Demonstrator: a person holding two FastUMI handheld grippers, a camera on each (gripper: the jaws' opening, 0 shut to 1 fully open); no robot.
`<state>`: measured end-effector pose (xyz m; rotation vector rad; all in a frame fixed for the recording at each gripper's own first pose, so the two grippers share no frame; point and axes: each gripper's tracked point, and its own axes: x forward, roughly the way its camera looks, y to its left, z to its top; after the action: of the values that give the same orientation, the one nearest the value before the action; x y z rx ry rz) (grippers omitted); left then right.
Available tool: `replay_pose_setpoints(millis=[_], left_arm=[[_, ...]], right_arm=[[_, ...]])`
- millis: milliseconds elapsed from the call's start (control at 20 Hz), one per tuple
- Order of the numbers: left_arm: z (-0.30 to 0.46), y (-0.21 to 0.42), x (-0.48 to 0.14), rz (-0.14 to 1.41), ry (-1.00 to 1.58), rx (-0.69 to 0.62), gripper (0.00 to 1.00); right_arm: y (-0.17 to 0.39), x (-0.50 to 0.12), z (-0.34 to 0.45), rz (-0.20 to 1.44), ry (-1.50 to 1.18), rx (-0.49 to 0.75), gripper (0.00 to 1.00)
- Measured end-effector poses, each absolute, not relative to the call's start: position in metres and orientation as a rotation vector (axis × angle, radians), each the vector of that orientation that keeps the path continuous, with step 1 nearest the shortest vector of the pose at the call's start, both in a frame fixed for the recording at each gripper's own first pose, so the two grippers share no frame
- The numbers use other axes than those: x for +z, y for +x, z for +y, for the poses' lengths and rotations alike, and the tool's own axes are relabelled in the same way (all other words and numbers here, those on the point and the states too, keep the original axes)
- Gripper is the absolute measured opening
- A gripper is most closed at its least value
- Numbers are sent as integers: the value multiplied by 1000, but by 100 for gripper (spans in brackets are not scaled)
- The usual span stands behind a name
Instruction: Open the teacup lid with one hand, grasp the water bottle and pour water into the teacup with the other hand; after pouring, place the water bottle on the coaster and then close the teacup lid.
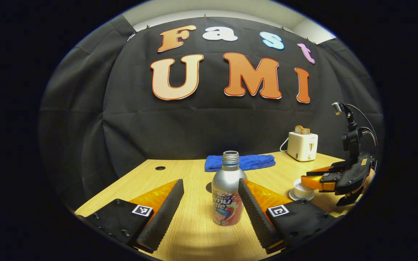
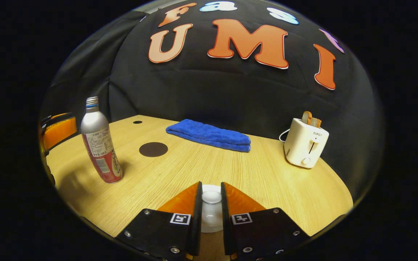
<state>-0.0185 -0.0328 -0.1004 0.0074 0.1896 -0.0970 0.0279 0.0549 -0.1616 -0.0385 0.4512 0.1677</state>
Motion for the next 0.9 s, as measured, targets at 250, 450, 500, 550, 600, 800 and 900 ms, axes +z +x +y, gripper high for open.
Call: replay_pose_setpoints(millis=[250, 450, 500, 550, 600, 800, 900], left_arm=[[-33, -17, -105, 202, 5, -95, 99], [-38, -16, -108, 208, -1, -111, 100], [-41, -15, -111, 212, -6, -118, 99], [-43, -15, -113, 215, -10, -124, 100], [-45, -15, -115, 220, -10, -129, 100], [-53, -10, -138, 267, -8, -143, 99], [-56, -8, -151, 298, -3, -149, 99]], right_arm=[[26, -160, 53, 442, -58, 166, 21], [27, -148, 52, 396, -45, 168, 21], [26, -144, 50, 383, -49, 165, 21], [25, -140, 48, 372, -51, 160, 20], [24, -138, 46, 366, -54, 158, 21], [20, -132, 38, 353, -48, 150, 21], [18, -128, 32, 342, -48, 139, 21]])
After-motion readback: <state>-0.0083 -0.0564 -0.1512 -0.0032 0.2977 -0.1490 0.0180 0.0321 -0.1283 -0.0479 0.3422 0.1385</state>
